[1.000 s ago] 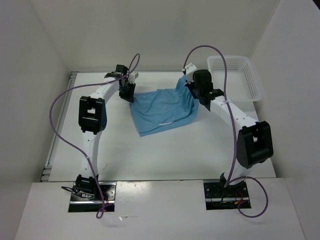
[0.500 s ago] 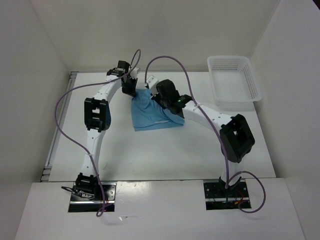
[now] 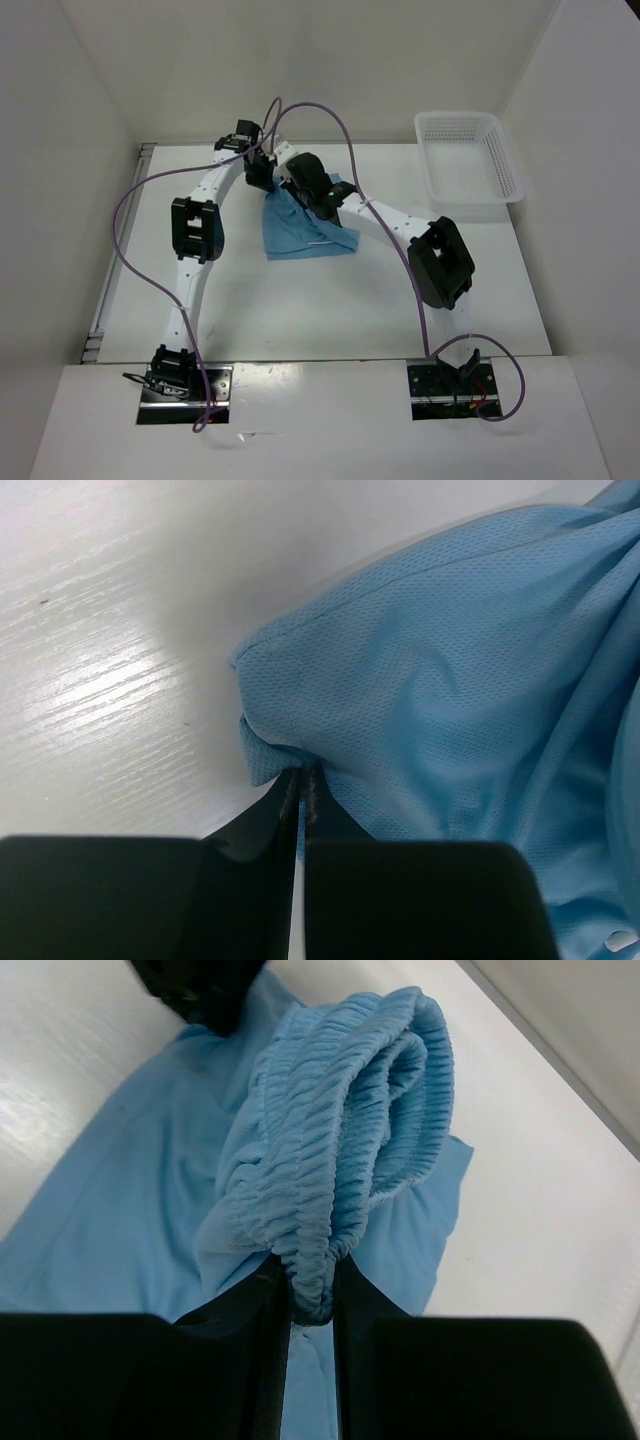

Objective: Fold and stack the shorts
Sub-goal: Fold the shorts

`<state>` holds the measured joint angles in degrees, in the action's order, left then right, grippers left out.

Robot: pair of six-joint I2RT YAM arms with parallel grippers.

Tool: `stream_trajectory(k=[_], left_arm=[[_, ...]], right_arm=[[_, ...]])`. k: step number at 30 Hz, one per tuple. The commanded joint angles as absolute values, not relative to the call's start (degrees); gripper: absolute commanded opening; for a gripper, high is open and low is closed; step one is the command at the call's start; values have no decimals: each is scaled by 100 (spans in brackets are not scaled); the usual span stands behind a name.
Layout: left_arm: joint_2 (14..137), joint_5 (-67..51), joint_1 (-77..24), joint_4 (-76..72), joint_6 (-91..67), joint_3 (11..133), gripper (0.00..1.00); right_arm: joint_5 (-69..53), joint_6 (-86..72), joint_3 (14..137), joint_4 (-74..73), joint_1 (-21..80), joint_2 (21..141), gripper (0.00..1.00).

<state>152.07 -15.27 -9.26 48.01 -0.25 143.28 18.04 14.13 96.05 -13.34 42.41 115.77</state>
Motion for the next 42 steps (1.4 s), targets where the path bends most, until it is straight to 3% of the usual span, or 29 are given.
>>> stream_trajectory(k=[1, 4, 6, 7, 8, 9, 10, 12, 13, 17, 22, 27, 33, 37, 42], left_arm=[[15478, -1583, -958, 4939, 0, 14580, 0], [15530, -1529, -958, 4992, 0, 14643, 3], [15530, -1477, -958, 4992, 0, 14748, 12], [15591, -1407, -958, 4992, 0, 14748, 16], [15592, -1406, -958, 4992, 0, 14818, 20], [15592, -1319, -958, 4992, 0, 14897, 32], [15653, -1318, -906, 4992, 0, 14950, 37], [15653, -1117, -826, 4992, 0, 15064, 49], [15653, -1055, -722, 4992, 0, 15178, 62], [15399, -976, -483, 4869, 0, 15292, 78], [14881, -861, -54, 4869, 0, 15363, 81], [13707, -1123, 70, 5176, 0, 14645, 81], [12087, -1486, -825, 5238, 0, 11385, 71], [12032, -1301, -1090, 5309, 0, 10363, 74], [12357, -1590, -1090, 5309, 0, 10546, 76]], right_arm=[[1784, 1266, 9783, -1099, 4675, 11602, 0], [1627, 1318, 9651, -1099, 4798, 11602, 1], [1547, 1318, 9650, -1099, 4799, 11654, 11], [1364, 1318, 9703, -1099, 4877, 11654, 32], [1188, 1318, 9755, -1168, 4930, 11654, 39], [1004, 1379, 9930, -1221, 4931, 11654, 46], [654, 1380, 10019, -1222, 4983, 11654, 58], [554, 1520, 10264, -1283, 5054, 11654, 62], [554, 1521, 10266, -1283, 5123, 11654, 63], [659, 1521, 10336, -1283, 5124, 11549, 70], [852, 1705, 9977, -1336, 5124, 10961, 70], [1116, 1907, 8449, -1213, 4695, 10127, 66], [924, 2012, 7182, -1046, 4053, 9817, 69], [528, 1847, 6926, -1099, 3867, 9817, 75], [264, 1582, 6759, -1099, 3647, 9993, 76]])
